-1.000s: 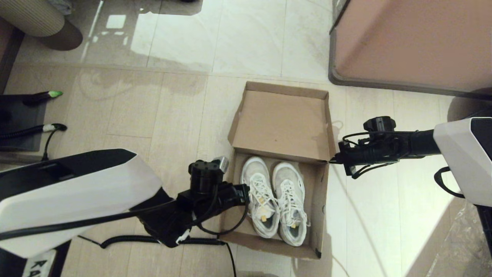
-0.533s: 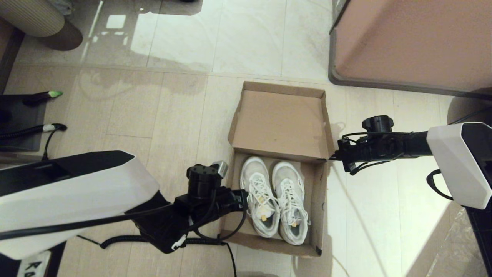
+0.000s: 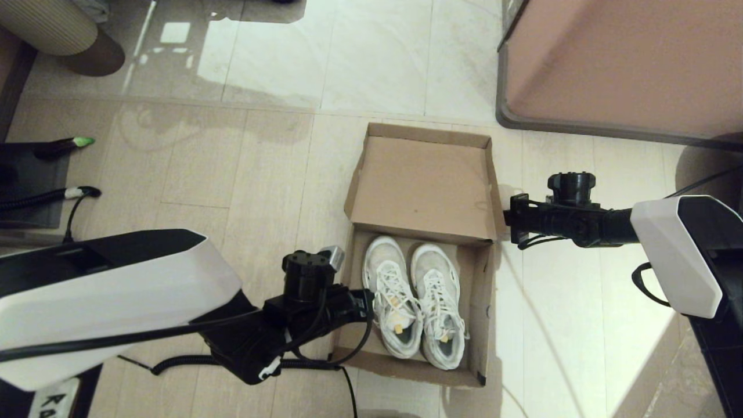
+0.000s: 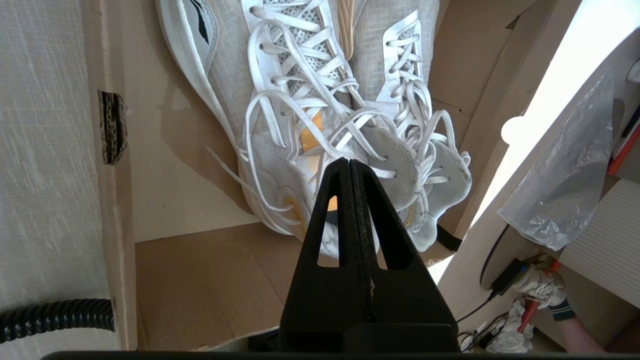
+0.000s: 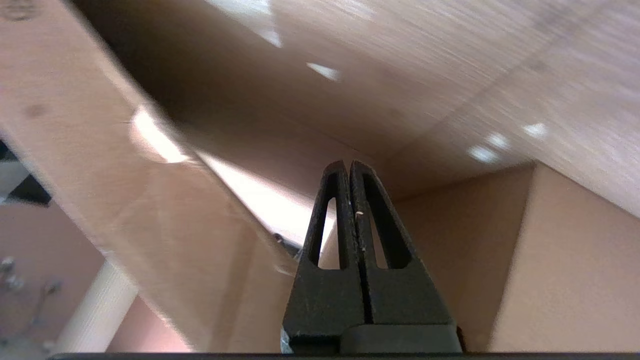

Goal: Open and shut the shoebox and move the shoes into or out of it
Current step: Close the shoe box

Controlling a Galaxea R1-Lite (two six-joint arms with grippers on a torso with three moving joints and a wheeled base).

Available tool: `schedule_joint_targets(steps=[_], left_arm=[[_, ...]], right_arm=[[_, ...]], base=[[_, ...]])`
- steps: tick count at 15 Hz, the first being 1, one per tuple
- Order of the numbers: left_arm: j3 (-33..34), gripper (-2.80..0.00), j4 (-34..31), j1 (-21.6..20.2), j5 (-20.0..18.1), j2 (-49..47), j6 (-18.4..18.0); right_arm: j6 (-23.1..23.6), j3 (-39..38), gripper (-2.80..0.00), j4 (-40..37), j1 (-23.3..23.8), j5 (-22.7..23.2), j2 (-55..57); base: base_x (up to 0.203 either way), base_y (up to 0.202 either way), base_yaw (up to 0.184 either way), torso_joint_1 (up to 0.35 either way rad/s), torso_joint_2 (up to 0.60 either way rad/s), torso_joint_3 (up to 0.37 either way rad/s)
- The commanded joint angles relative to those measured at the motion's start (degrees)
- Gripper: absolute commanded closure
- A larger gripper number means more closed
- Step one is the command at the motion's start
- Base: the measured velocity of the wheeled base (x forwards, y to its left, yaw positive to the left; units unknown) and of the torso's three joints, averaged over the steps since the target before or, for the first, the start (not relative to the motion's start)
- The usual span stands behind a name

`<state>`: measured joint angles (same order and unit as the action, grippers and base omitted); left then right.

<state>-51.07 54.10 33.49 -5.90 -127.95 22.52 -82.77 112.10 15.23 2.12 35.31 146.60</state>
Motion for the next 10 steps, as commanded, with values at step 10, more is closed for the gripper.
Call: schedule_joint_targets(steps=[10], left_arm=[[-0.44,0.00,1.44,0.17,-0.49,-3.26,-0.02]], right_arm=[[-16.53,0.14,0.00,22.03,-0.30,3.45,5.00]], base=[[0.000,0.000,0.000,0.000,0.00,0.000]])
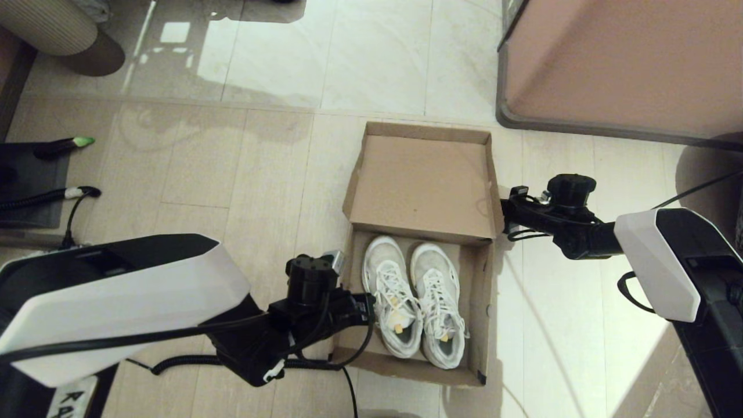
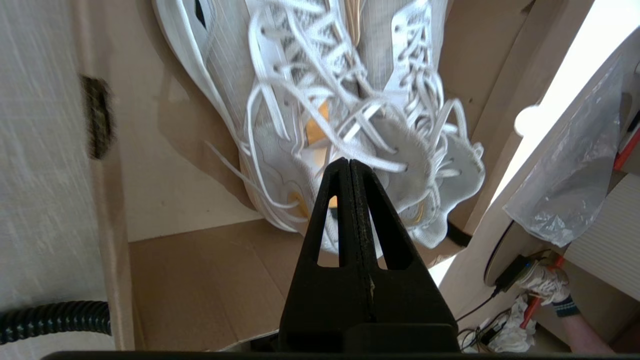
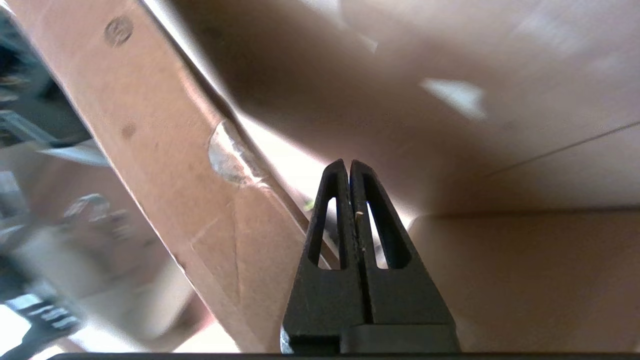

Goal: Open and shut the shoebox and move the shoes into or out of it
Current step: Close the shoe box

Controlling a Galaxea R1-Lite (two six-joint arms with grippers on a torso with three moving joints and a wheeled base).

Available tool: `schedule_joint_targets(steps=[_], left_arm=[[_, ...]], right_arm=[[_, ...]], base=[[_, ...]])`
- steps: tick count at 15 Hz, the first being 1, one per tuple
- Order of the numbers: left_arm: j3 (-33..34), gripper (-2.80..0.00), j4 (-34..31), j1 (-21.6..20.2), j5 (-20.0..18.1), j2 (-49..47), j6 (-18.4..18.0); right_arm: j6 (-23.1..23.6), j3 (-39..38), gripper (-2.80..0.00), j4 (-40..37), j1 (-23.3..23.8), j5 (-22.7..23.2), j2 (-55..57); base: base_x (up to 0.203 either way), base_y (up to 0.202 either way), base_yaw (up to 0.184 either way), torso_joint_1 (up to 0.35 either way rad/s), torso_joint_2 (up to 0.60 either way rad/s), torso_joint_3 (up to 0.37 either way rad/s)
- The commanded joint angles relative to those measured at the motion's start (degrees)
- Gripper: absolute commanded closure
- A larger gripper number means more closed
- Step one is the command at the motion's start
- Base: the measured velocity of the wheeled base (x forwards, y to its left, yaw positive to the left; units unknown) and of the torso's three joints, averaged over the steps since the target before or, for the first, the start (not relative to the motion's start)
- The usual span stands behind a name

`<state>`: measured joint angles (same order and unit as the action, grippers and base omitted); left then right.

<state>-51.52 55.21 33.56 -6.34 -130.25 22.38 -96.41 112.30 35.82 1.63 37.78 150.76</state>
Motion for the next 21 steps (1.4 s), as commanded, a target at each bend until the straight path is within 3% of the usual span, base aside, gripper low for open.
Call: schedule_joint_targets(steps=[1,6,10,15,19,21], left_arm=[[-0.07,0.00,0.51,0.19,-0.08,-1.06,0.12],[0.10,0.00,0.60,1.05,-0.08,-1.59,0.12],[0.28,0.00,0.68,2.00,-0.08,-2.12,0.12],[0.28,0.00,1.32,2.83,-0.08,-3.18,0.12],[0.36,0.00,1.47,3.44,-0.16,-3.52,0.12],[0.10,0.00,1.47,3.35,-0.16,-3.52,0.12]], right_arm=[[-4.06,-0.06,0.00,2.35,0.36,2.06,0.85],[-9.96,-0.06,0.00,9.29,0.48,9.28,0.85],[-11.78,-0.06,0.00,11.69,0.91,14.01,0.56],[-17.97,-0.06,0.00,19.41,1.50,17.19,0.33],[-18.16,0.02,0.00,20.32,2.02,20.46,-0.86],[-20.39,0.02,0.00,23.06,2.10,22.86,-1.16]], base=[[0.000,0.000,0.000,0.000,0.00,0.000],[0.000,0.000,0.000,0.000,0.00,0.000],[0.000,0.000,0.000,0.000,0.00,0.000],[0.000,0.000,0.000,0.000,0.00,0.000],[0.000,0.000,0.000,0.000,0.00,0.000],[0.000,0.000,0.000,0.000,0.00,0.000]])
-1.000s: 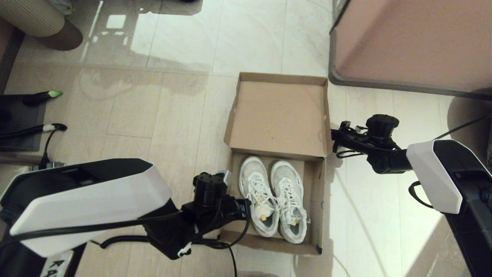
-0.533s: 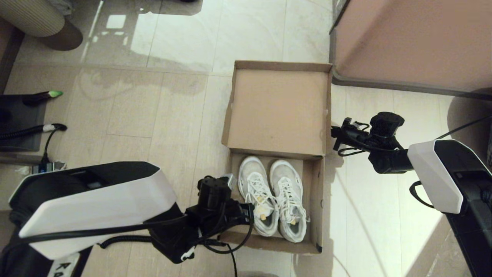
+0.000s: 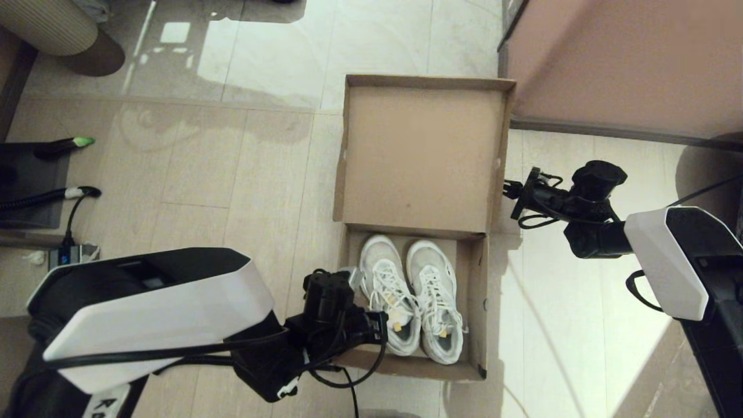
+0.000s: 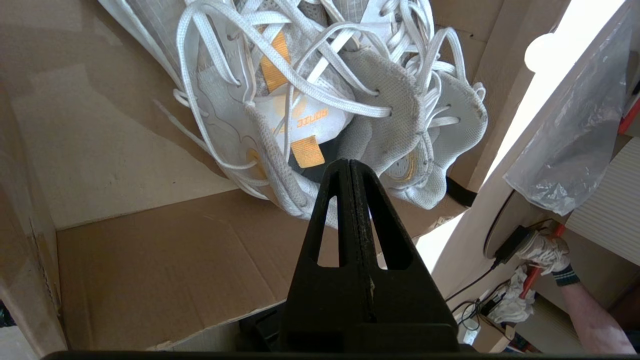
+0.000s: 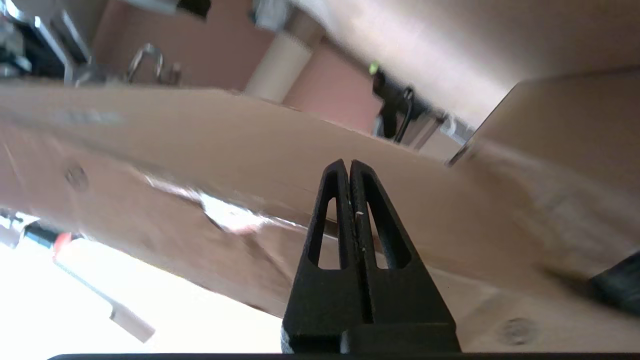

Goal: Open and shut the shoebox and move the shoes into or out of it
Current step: Close the shoe box

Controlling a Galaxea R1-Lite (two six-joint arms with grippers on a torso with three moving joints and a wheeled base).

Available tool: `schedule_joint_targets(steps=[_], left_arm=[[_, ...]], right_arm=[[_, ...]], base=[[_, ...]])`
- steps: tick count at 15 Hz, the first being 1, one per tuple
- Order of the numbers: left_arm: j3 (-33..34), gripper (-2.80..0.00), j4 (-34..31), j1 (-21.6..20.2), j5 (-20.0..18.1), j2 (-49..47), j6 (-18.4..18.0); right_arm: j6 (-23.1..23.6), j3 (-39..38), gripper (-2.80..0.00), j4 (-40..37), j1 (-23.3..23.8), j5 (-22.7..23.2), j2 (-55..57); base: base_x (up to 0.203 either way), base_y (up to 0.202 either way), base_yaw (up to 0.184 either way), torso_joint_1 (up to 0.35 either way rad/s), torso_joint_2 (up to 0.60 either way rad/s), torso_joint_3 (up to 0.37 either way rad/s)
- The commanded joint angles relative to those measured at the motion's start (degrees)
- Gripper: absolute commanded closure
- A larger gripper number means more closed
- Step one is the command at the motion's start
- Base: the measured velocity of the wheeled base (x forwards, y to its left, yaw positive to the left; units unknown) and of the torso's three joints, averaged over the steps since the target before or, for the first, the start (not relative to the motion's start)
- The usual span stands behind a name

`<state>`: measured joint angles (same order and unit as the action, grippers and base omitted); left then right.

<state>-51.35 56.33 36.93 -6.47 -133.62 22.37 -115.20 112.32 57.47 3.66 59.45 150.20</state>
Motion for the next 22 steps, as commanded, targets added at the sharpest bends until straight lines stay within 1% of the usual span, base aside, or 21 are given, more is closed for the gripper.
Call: schedule_joint_targets(steps=[1,2,5,7,8,10,12,16,19,22], left_arm=[[0.07,0.00,0.36,0.08,-0.03,-0.15,0.13],[0.11,0.00,0.36,0.39,-0.03,-0.38,0.17],[0.11,0.00,0.44,1.31,-0.03,-0.68,0.22],[0.11,0.00,0.44,1.40,-0.03,-0.68,0.22],[0.15,0.00,0.44,1.40,-0.03,-0.68,0.22],[0.28,0.00,0.44,1.40,-0.03,-0.59,0.22],[0.28,0.00,0.44,1.40,-0.03,-0.59,0.13],[0.37,0.00,0.44,1.57,0.06,-0.21,0.13],[0.51,0.00,0.44,1.75,0.14,0.08,0.13],[2.90,0.00,1.81,1.91,0.11,1.49,0.12]], right_arm=[[-2.58,0.00,0.00,2.71,0.05,2.57,-0.69],[-3.19,0.00,0.00,3.44,0.03,3.38,-0.78],[-3.56,0.00,0.00,3.61,0.03,3.92,-1.15],[-4.34,0.00,0.00,4.36,0.03,6.25,-1.65],[-5.69,0.00,0.00,5.60,0.03,6.46,-1.81],[-10.23,0.00,0.00,9.24,0.26,6.88,-2.30],[-13.45,0.00,0.00,12.29,0.47,10.04,-2.93],[-14.36,0.00,0.00,12.58,0.47,10.80,-4.64],[-15.70,0.00,0.00,12.67,0.52,12.89,-5.91],[-16.81,-0.09,0.00,12.67,0.65,14.38,-7.09]], base=[[0.000,0.000,0.000,0.000,0.00,0.000],[0.000,0.000,0.000,0.000,0.00,0.000],[0.000,0.000,0.000,0.000,0.00,0.000],[0.000,0.000,0.000,0.000,0.00,0.000],[0.000,0.000,0.000,0.000,0.00,0.000],[0.000,0.000,0.000,0.000,0.00,0.000],[0.000,0.000,0.000,0.000,0.00,0.000],[0.000,0.000,0.000,0.000,0.00,0.000],[0.000,0.000,0.000,0.000,0.00,0.000],[0.000,0.000,0.000,0.000,0.00,0.000]])
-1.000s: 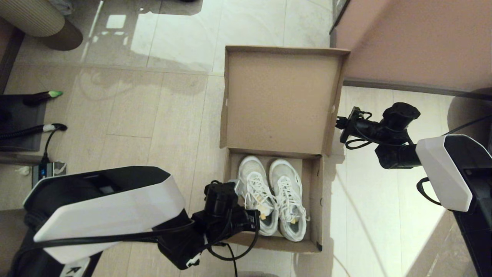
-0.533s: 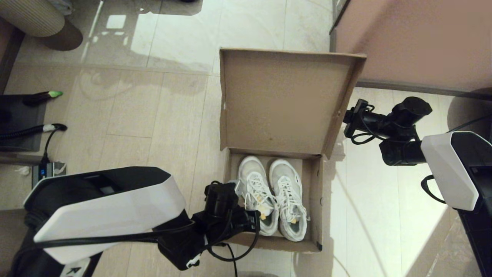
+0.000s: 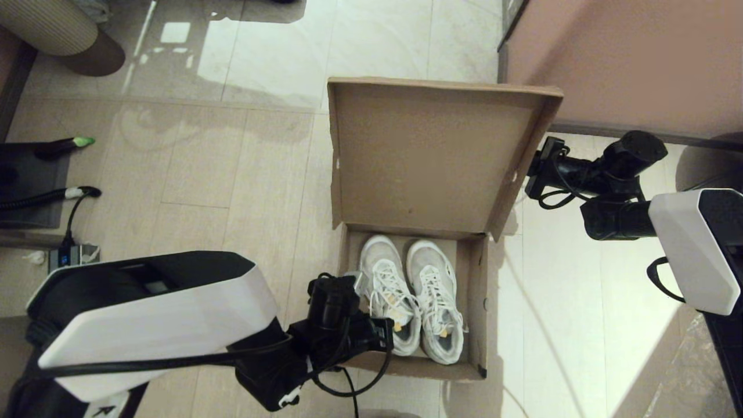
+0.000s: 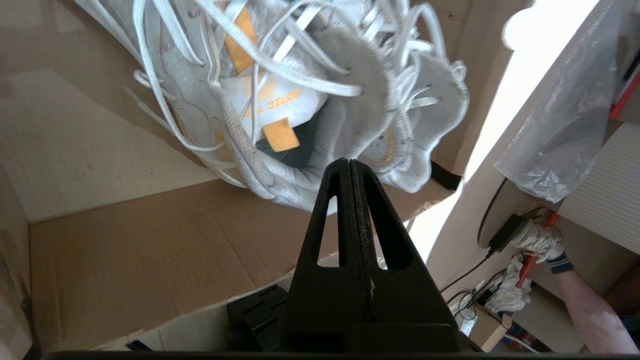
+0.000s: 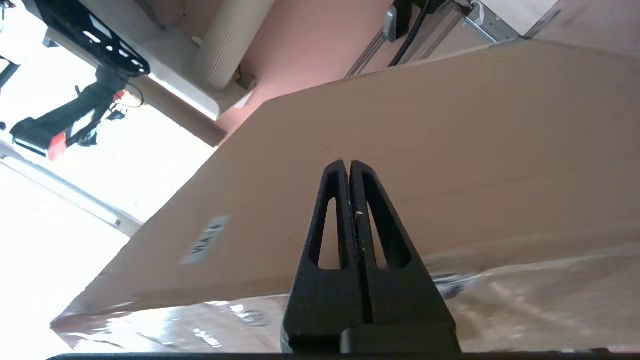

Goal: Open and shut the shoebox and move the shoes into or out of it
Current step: Close the shoe box

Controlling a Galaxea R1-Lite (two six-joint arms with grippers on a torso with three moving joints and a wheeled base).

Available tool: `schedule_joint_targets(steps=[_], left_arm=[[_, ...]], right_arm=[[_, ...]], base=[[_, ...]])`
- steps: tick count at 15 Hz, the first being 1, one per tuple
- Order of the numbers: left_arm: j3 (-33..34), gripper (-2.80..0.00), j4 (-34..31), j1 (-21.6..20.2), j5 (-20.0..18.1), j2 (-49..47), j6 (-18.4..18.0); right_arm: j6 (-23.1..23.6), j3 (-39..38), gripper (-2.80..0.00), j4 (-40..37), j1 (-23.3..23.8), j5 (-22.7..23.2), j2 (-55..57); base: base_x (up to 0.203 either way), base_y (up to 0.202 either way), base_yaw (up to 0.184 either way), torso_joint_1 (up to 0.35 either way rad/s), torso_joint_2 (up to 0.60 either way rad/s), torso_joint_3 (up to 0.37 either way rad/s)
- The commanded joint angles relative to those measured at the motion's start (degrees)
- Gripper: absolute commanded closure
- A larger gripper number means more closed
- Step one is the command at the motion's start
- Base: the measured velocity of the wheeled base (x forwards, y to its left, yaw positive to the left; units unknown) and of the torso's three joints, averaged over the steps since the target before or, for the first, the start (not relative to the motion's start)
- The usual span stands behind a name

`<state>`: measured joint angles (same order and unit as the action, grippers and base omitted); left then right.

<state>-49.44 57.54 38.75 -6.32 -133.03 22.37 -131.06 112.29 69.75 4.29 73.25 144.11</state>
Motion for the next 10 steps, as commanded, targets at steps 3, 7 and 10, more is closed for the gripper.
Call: schedule_joint_targets(steps=[3,7,10], left_arm=[[7.93,0.00,5.14,0.24,-0.14,3.99,-0.90],[15.70,0.00,9.08,-0.15,-0.19,13.05,-1.46],[16.10,0.00,8.99,-2.30,-0.11,20.04,-1.53]], right_arm=[[-1.30,-0.05,0.00,0.38,0.02,1.98,-1.87],[-2.29,-1.45,0.00,0.38,-0.16,3.06,-3.54],[-4.32,-2.27,0.00,0.38,-0.20,4.99,-5.12]], base=[[0.000,0.000,0.000,0.000,0.00,0.000],[0.000,0.000,0.000,0.000,0.00,0.000],[0.000,0.000,0.000,0.000,0.00,0.000]])
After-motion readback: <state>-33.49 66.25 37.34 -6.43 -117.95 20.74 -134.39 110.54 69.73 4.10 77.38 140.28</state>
